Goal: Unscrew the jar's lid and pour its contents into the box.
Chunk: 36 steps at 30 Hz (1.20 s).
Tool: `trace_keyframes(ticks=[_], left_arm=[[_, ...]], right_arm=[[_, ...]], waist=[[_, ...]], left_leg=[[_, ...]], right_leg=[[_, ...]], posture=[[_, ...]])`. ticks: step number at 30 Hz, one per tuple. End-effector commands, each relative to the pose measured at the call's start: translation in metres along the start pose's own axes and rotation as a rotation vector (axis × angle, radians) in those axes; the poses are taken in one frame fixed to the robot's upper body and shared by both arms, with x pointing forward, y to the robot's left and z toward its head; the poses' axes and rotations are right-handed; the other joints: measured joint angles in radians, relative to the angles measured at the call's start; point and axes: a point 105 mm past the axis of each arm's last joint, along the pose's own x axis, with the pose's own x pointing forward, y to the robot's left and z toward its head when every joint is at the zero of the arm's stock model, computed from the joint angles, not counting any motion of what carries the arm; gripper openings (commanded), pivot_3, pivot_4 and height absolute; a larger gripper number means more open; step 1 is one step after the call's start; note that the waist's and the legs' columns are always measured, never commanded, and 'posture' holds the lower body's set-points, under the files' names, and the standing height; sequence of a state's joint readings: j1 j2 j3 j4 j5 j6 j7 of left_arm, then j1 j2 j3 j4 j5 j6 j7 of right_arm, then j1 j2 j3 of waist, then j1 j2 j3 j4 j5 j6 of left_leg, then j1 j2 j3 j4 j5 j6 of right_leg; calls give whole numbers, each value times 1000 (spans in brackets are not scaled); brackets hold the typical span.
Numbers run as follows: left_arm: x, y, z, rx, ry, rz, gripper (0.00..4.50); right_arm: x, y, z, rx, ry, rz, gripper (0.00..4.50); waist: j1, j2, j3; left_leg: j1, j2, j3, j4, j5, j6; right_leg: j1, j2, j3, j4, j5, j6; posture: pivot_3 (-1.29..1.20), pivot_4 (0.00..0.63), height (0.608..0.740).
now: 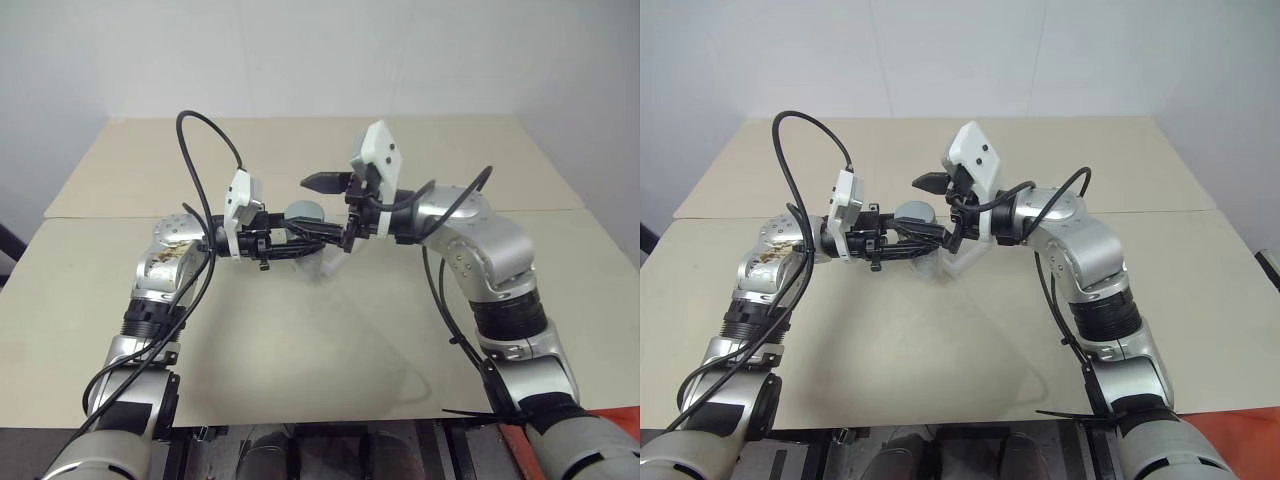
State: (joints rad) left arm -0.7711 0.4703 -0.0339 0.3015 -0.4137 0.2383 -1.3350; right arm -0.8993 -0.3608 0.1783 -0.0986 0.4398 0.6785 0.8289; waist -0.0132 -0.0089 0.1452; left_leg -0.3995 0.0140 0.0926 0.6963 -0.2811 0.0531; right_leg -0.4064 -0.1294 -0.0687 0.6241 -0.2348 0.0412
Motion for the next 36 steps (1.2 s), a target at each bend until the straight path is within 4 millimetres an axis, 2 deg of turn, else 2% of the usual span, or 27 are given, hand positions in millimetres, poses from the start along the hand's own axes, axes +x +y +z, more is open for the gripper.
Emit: trace_keyframes(ticks=[1,5,13,24,29,36], left_arm=[[-4,-1,12,55,-11,2,2053],[-6,-2,12,54,-8,8,2053],[-7,-2,13,57,-8,11,2053],[-13,-4,17,54,-10,-3,2053],[-16,-5,19,59,-9,-11,2053],[-19,-5,18,60,-3,-8,2053]], right_arm=[[3,4,18,-57,-54,26,4437],[5,6,18,-59,-56,30,4437],[0,-8,10,-63,-29,-29,4437],[-29,-33,-1,-65,22,-116,4437],[-51,-51,-4,-66,43,-178,4437],[-68,-52,-3,-67,33,-187,4437]], waist=[[-2,0,0],[-3,0,0],[-3,0,0],[-3,0,0],[0,0,0],[-6,0,0]], left_leg=[[0,0,0,0,0,0],[1,0,0,0,0,0],[0,0,0,0,0,0],[1,0,0,0,0,0],[0,0,0,0,0,0],[0,1,1,-1,0,0]], right_leg=[[0,0,0,0,0,0],[0,0,0,0,0,0],[0,0,0,0,0,0],[0,0,0,0,0,0],[0,0,0,0,0,0],[0,0,0,-1,0,0]], posture=[[0,150,740],[0,150,740],[0,150,740],[0,150,740],[0,150,740],[0,150,740]])
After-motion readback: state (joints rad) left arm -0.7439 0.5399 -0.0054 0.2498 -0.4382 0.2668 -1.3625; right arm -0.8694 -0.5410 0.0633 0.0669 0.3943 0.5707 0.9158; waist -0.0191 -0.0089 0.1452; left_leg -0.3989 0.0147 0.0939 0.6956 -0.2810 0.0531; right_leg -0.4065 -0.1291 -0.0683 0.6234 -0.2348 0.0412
